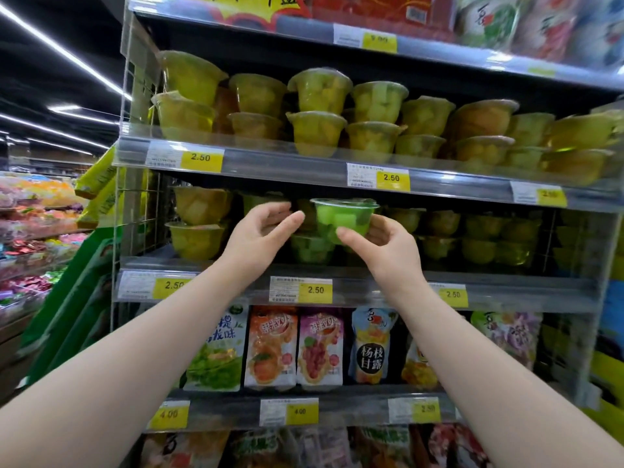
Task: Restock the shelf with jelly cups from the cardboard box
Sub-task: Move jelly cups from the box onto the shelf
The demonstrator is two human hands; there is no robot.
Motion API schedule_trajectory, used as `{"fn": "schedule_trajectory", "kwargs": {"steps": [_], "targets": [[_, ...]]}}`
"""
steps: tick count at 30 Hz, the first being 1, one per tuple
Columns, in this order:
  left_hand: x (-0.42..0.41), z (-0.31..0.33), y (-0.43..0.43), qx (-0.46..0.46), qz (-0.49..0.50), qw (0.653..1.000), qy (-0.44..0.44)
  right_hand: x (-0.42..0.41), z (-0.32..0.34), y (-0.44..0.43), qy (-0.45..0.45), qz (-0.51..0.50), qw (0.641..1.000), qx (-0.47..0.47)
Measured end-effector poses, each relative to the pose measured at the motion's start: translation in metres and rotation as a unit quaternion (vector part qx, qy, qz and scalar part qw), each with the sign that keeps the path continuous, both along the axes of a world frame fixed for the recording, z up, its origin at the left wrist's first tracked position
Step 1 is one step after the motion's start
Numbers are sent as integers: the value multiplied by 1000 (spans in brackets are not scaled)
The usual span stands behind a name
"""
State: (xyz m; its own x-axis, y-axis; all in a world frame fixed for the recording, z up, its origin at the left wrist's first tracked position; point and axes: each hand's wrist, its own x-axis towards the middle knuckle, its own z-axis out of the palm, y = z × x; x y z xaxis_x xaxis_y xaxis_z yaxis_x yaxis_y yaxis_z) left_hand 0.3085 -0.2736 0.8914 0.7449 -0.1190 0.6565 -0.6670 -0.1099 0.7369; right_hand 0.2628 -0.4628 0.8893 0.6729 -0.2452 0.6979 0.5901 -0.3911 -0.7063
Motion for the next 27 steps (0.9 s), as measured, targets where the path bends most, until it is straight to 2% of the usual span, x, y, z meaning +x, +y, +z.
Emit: {"fn": "schedule_trajectory", "kwargs": {"steps": [3,5,17,21,25,27], "targets": [[8,-13,5,135,100,985,-36,14,4,4,11,-35,999,6],[10,-18,6,187,121,974,-49,23,2,12,15,-48,999,1],[9,-20,3,185,133,970,-83,47,-4,32,36,-30,999,-4],[5,-30,1,225,155,948,-162,41,-26,27,15,-94,990,-105],[5,-42,-1,287,165,925,-187,30,-59,24,-31,-148,944,-294],[5,-43,-2,301,173,919,-187,30,-61,23,-18,-161,930,-331]]}}
